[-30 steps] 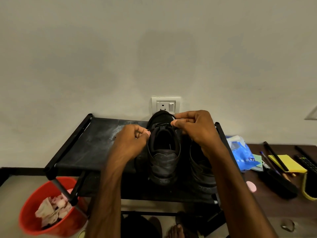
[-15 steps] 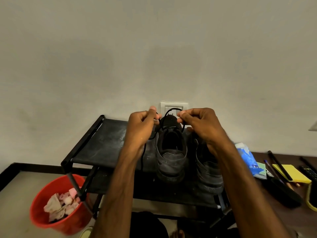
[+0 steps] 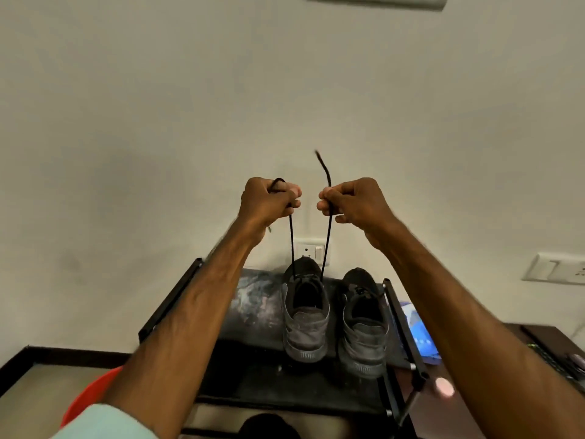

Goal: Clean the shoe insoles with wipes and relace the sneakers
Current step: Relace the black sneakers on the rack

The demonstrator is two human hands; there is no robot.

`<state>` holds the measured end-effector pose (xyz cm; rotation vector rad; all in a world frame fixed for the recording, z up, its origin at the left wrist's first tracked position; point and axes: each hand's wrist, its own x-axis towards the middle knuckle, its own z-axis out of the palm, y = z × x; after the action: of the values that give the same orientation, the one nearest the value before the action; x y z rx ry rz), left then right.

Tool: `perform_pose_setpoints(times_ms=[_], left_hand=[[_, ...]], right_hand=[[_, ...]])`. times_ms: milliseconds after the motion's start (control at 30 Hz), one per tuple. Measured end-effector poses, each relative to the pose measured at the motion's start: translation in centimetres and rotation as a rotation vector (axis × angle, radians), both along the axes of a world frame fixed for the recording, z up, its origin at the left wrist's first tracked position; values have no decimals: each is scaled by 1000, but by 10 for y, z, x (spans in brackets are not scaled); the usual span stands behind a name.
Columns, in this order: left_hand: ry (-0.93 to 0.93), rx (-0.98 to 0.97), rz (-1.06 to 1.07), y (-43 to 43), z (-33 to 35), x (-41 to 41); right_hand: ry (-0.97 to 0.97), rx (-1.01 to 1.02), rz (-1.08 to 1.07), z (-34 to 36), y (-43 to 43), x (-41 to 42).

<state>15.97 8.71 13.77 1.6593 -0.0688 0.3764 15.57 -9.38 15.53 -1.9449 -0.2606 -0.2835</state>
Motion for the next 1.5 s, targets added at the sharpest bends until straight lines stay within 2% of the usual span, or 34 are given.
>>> perform_pose_setpoints(times_ms=[200, 433, 600, 767, 900, 1133, 1500], left_hand=[[-117, 114, -9, -4, 56, -9], [-248, 178, 5, -13, 100, -20], [-187, 138, -78, -15, 109, -18], [-277, 270, -94, -19, 112, -19], [-338, 402, -65, -23, 116, -16], [-349, 417, -136, -23, 126, -13], [-395, 576, -165, -23, 133, -9]], right_hand=[[-98, -41, -12, 53, 1, -16], [-166, -87, -56, 81, 6, -27], [-185, -123, -104, 86, 1, -27], [-219, -158, -177, 89, 1, -28], [-216, -74, -189, 89, -1, -31], [-239, -36, -168, 89, -7, -28], [-288, -199, -171, 92, -10, -26]])
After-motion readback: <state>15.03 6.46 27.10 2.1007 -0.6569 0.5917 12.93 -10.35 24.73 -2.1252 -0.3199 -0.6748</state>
